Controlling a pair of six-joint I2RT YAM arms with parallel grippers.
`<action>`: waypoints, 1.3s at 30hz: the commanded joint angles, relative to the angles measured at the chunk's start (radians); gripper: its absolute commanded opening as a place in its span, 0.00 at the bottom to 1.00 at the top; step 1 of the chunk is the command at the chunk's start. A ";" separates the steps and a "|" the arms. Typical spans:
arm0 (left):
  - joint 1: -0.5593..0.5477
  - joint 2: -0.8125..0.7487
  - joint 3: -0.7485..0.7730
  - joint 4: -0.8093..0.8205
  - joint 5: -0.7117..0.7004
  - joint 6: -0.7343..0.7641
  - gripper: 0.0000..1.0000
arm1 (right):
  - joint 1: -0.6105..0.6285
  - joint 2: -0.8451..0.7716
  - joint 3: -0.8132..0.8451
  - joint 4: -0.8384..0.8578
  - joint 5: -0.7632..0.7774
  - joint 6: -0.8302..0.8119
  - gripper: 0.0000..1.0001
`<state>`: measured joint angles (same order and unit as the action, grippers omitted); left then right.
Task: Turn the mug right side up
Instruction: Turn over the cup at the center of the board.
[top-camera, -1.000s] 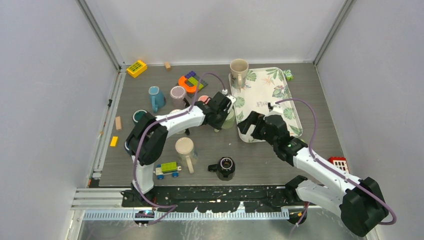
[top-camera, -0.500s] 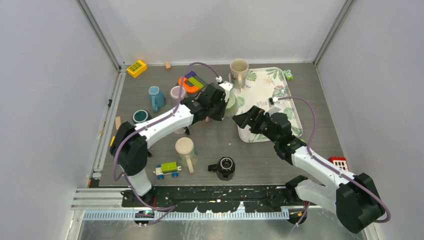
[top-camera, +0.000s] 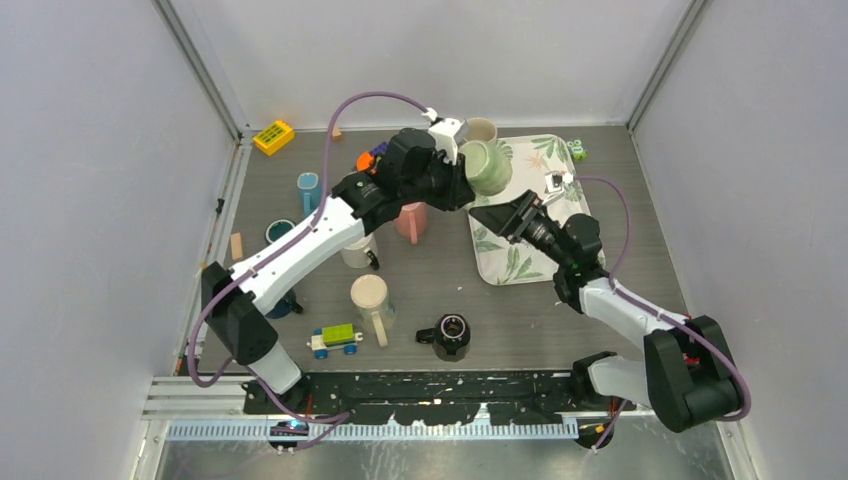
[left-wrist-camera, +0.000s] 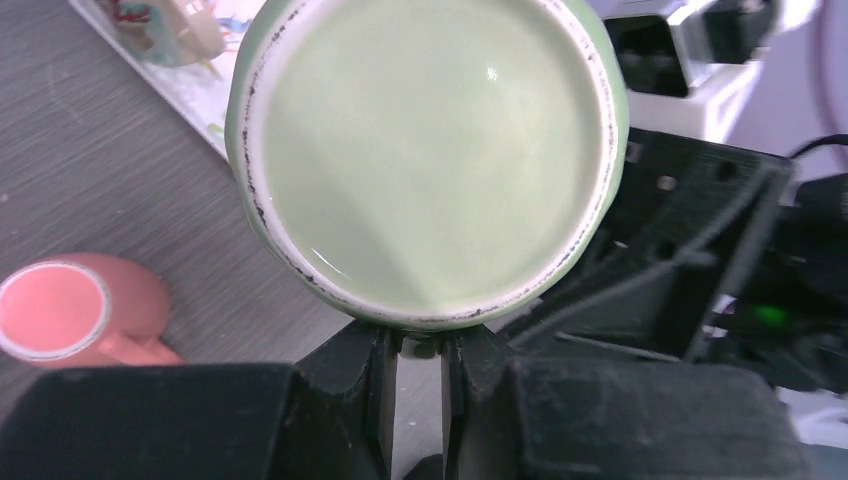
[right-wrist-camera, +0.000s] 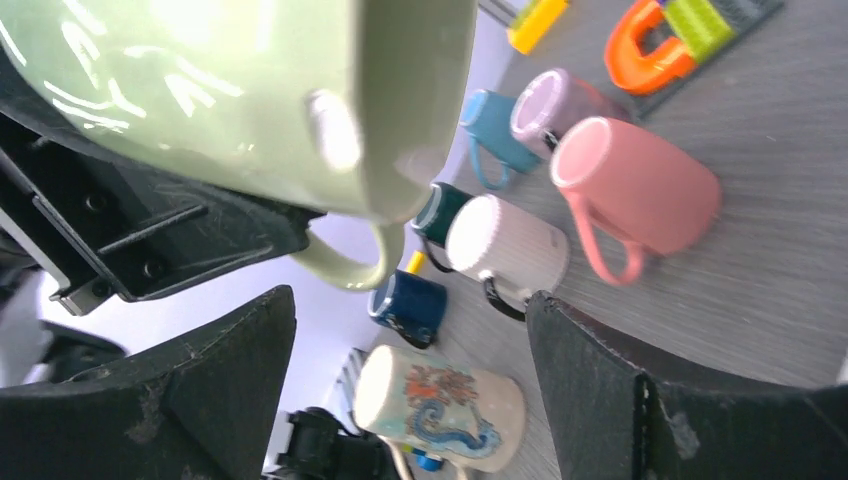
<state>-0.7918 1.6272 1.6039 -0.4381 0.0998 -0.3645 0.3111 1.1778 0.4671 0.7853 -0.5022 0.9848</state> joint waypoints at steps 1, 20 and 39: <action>0.008 -0.078 0.080 0.128 0.112 -0.079 0.00 | -0.039 0.049 0.048 0.351 -0.163 0.166 0.87; 0.062 -0.106 0.050 0.297 0.319 -0.302 0.00 | -0.048 0.122 0.168 0.649 -0.266 0.422 0.55; 0.111 -0.079 -0.045 0.494 0.467 -0.424 0.00 | -0.047 0.036 0.161 0.490 -0.289 0.354 0.12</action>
<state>-0.6857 1.5776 1.5623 -0.1131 0.5606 -0.7746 0.2466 1.2873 0.5945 1.3087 -0.7456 1.4082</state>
